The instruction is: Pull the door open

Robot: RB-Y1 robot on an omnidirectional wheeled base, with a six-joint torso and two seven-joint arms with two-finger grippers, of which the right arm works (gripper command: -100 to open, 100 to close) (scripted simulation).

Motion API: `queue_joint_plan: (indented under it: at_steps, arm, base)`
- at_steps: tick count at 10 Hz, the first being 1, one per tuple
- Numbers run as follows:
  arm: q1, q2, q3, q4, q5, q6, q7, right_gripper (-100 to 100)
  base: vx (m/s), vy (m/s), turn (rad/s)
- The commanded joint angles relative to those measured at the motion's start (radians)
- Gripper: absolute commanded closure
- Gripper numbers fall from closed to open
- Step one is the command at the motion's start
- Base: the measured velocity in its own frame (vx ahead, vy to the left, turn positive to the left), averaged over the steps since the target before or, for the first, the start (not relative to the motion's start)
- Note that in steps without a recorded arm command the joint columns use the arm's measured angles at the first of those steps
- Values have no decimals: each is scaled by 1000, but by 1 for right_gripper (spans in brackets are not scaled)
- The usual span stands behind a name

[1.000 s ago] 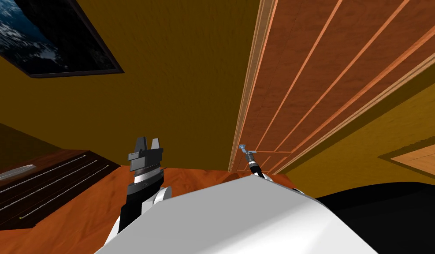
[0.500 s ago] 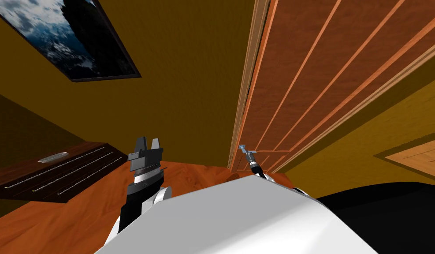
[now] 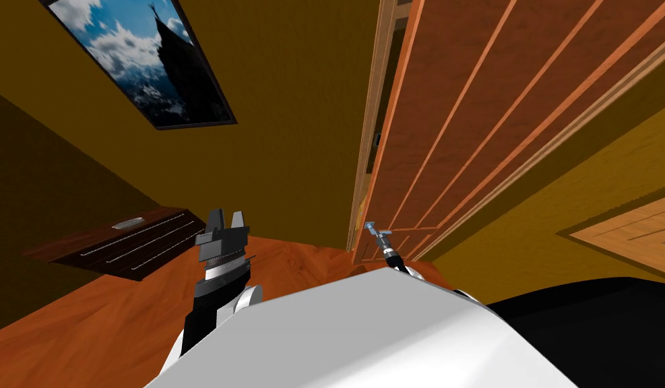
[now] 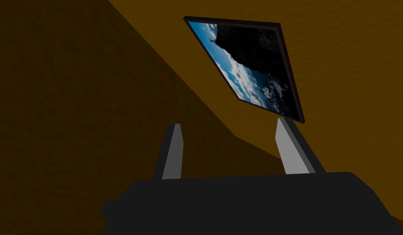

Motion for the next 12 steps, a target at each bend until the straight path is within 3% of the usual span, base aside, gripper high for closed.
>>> queue_joint_plan:
  at_steps: [1,9,10,11,12]
  arm:
    - [0,0,0,0,0,0,0,100]
    - [80,-68,77,-6,36,-111,-94,100]
    - [85,-73,82,-6,38,-119,-100,100]
    - [83,-69,78,-10,36,-106,-93,100]
    - [103,-80,87,3,39,-144,-106,100]
  base:
    - [-97,-24,19]
    - [-192,-57,116]
    - [-175,-39,70]
    - [-73,-18,11]
    - [-124,-53,147]
